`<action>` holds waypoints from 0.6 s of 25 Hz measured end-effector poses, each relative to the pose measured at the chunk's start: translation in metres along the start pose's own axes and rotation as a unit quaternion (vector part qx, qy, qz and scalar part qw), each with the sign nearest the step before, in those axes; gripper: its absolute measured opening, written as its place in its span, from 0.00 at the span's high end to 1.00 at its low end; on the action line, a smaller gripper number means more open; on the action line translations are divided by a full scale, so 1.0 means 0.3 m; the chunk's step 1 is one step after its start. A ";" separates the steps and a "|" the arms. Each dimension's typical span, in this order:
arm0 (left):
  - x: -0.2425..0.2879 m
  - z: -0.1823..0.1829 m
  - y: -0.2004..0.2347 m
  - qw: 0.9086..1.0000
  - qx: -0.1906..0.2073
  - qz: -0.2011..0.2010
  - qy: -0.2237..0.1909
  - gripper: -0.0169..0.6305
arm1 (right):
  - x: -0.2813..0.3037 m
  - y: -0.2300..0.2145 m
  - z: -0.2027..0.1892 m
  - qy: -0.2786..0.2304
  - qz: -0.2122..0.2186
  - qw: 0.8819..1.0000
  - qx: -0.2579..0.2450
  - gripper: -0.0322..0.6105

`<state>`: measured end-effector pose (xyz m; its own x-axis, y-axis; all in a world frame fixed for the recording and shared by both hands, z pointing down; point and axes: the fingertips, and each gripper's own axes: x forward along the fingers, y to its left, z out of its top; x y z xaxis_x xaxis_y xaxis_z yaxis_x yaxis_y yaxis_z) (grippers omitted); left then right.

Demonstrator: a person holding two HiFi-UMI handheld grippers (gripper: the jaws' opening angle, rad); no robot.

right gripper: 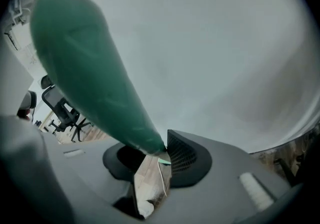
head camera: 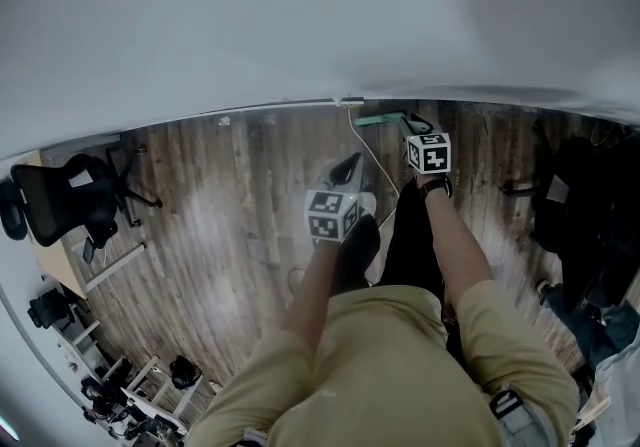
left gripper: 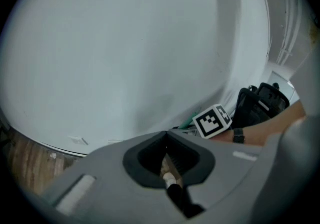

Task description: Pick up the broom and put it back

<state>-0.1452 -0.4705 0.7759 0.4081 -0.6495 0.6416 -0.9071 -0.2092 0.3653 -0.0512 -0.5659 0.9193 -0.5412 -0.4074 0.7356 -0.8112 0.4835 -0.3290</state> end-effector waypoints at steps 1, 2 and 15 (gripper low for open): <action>0.004 -0.002 0.004 1.000 -0.002 0.001 0.000 0.97 | 0.012 -0.006 0.019 -0.008 0.001 1.000 0.005 0.77; 0.008 -0.005 0.006 1.000 -0.003 0.002 0.000 0.97 | 0.025 -0.014 0.037 -0.016 0.002 1.000 0.010 0.75; 0.012 -0.028 0.045 1.000 -0.008 0.007 0.004 0.97 | 0.124 -0.042 0.149 -0.058 0.000 0.997 0.047 0.23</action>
<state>-0.1551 -0.4695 0.7890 0.3953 -0.6470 0.6520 -0.9114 -0.1880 0.3661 -0.0710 -0.6218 0.9245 -0.5586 -0.4978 0.6635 -0.8255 0.4115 -0.3862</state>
